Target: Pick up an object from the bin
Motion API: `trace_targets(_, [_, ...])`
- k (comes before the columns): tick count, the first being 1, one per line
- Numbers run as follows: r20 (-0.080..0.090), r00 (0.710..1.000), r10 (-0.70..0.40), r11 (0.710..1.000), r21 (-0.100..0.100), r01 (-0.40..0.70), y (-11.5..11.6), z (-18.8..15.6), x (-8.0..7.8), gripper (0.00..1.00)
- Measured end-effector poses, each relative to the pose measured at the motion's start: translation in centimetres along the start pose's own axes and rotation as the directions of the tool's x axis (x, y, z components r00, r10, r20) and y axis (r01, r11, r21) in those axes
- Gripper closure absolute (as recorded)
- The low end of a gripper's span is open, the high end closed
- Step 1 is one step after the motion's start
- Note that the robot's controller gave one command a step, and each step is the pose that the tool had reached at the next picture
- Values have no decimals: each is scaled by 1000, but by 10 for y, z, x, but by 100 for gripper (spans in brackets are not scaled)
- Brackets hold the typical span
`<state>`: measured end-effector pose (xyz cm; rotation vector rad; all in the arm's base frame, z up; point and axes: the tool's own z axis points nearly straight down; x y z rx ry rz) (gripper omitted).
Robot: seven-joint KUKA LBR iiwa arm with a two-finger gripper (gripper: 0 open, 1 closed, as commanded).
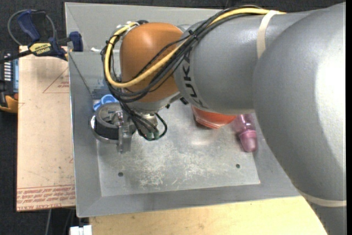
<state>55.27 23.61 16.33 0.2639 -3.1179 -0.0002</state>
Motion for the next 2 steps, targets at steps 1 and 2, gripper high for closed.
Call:
trace_targets(1, [-2,1000,1,1000,0,-1,0,-10,0,100])
trace_targets(2, [-4,1000,1,1000,0,-1,0,-22,1,100])
